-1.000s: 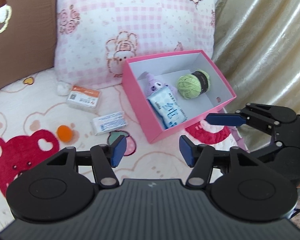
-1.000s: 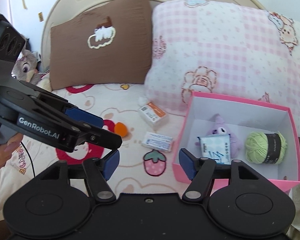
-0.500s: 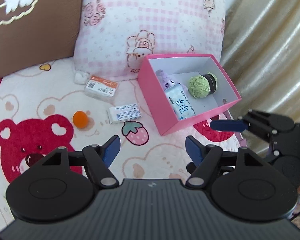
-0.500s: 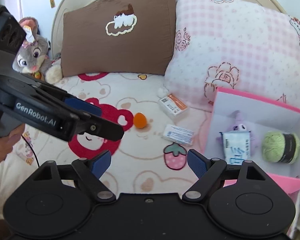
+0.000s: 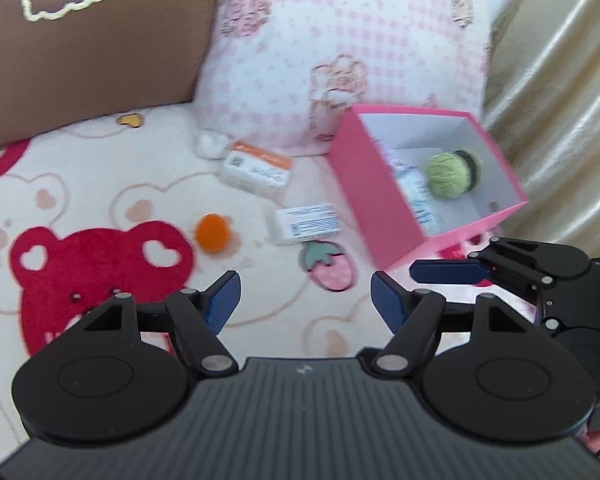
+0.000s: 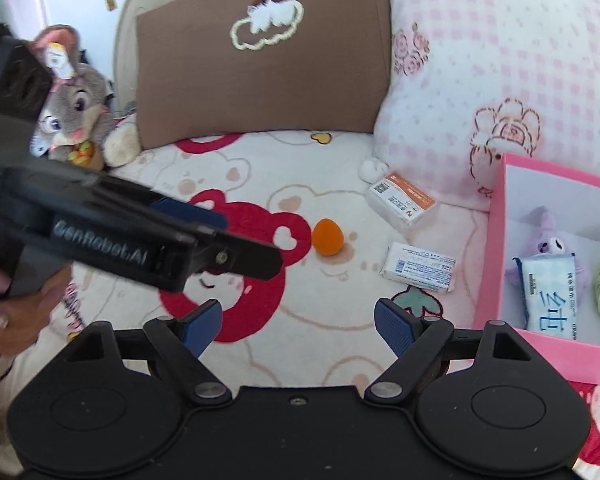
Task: Organize objects
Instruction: 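Withdraw the left tool from the box toward the orange sponge, then lower the left tool onto the orange sponge and close its fingers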
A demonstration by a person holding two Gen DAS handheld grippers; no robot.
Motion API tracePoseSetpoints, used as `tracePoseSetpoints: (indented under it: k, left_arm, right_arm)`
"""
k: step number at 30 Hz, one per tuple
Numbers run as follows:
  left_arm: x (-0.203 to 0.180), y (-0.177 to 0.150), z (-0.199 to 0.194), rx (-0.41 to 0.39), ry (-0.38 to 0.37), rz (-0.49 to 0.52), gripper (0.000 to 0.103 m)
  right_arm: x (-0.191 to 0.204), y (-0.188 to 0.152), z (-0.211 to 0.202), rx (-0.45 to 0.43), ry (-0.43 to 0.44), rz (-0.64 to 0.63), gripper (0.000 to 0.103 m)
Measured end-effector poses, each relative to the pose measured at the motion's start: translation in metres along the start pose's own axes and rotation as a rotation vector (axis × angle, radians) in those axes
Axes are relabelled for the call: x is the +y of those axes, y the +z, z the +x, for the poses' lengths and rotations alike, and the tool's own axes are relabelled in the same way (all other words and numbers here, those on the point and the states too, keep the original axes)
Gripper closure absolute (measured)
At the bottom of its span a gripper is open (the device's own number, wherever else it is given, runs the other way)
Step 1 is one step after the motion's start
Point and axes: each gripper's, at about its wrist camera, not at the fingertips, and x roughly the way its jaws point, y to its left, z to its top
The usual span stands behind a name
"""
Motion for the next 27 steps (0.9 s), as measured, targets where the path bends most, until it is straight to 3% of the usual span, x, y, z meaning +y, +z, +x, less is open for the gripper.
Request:
tracePoseSetpoints:
  k: [4, 11, 13, 17, 22, 27]
  left_arm:
    - [0.011, -0.002, 0.008, -0.009, 0.02, -0.014, 0.032]
    - [0.04, -0.004, 0.022, -0.042, 0.052, -0.048, 0.03]
    - [0.046, -0.005, 0.027, -0.053, 0.072, -0.044, 0.029]
    - [0.058, -0.007, 0.036, -0.072, 0.041, -0.073, 0.029]
    - [0.066, -0.011, 0.053, -0.102, 0.033, -0.082, 0.029]
    - [0.073, -0.016, 0.067, -0.126, 0.023, -0.097, 0.029]
  right_arm:
    - [0.004, 0.001, 0.027, 0.014, -0.019, -0.025, 0.017]
    - [0.013, 0.002, 0.065, 0.01, -0.185, -0.141, 0.016]
    - [0.009, 0.002, 0.073, -0.003, -0.171, -0.141, 0.016]
    - [0.003, 0.001, 0.085, -0.046, -0.133, -0.13, 0.016]
    - [-0.008, -0.001, 0.104, -0.12, -0.039, -0.08, 0.016]
    - [-0.018, -0.004, 0.127, -0.132, -0.051, -0.039, 0.016]
